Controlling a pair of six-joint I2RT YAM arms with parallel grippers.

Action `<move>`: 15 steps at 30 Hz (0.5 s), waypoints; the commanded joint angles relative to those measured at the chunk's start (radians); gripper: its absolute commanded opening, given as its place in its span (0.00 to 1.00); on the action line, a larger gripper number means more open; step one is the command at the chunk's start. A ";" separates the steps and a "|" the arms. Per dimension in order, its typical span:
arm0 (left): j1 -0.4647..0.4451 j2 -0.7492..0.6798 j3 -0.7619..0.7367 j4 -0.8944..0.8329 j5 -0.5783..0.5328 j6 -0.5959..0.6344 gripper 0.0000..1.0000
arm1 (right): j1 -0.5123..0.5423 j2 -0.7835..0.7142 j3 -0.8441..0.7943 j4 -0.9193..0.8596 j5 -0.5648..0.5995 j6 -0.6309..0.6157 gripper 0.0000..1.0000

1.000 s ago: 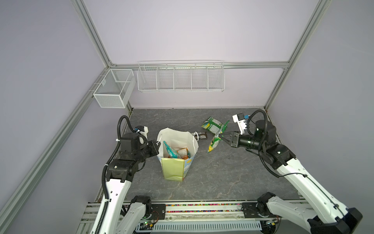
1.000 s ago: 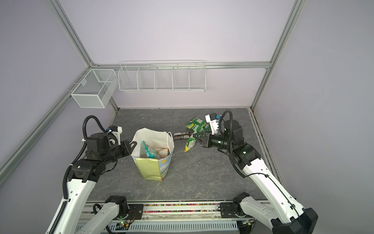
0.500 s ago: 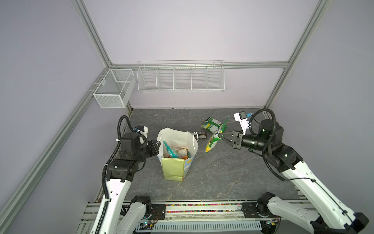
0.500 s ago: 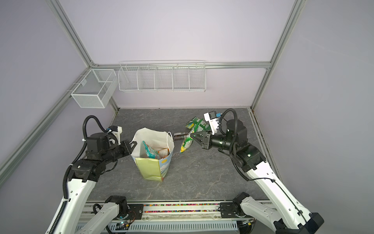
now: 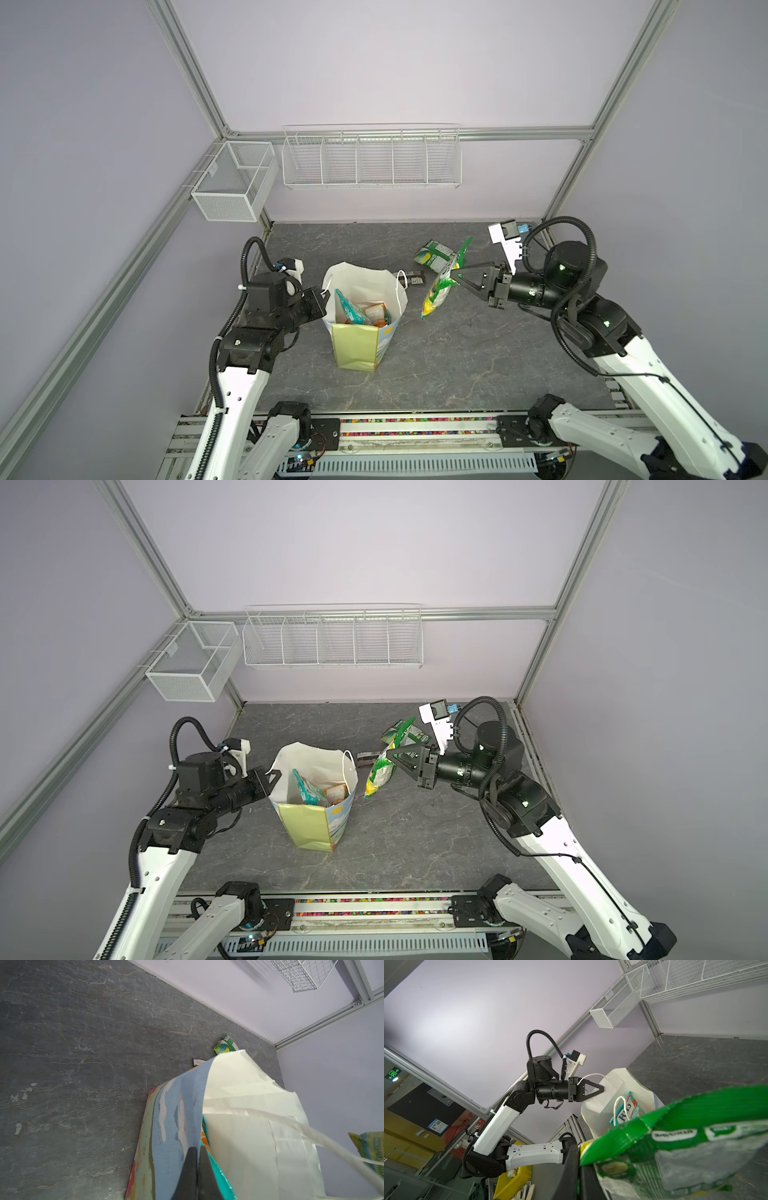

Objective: Place the snacks into the paper bag
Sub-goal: 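Carry the green packet with the right gripper over the bag's opening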

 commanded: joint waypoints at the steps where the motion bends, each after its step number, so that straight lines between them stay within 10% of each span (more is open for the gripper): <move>1: 0.007 -0.018 0.018 0.035 0.001 -0.008 0.00 | 0.024 0.004 0.051 0.074 -0.038 -0.030 0.07; 15: 0.007 -0.028 0.018 0.026 0.003 -0.008 0.00 | 0.155 0.127 0.221 0.046 -0.046 -0.073 0.07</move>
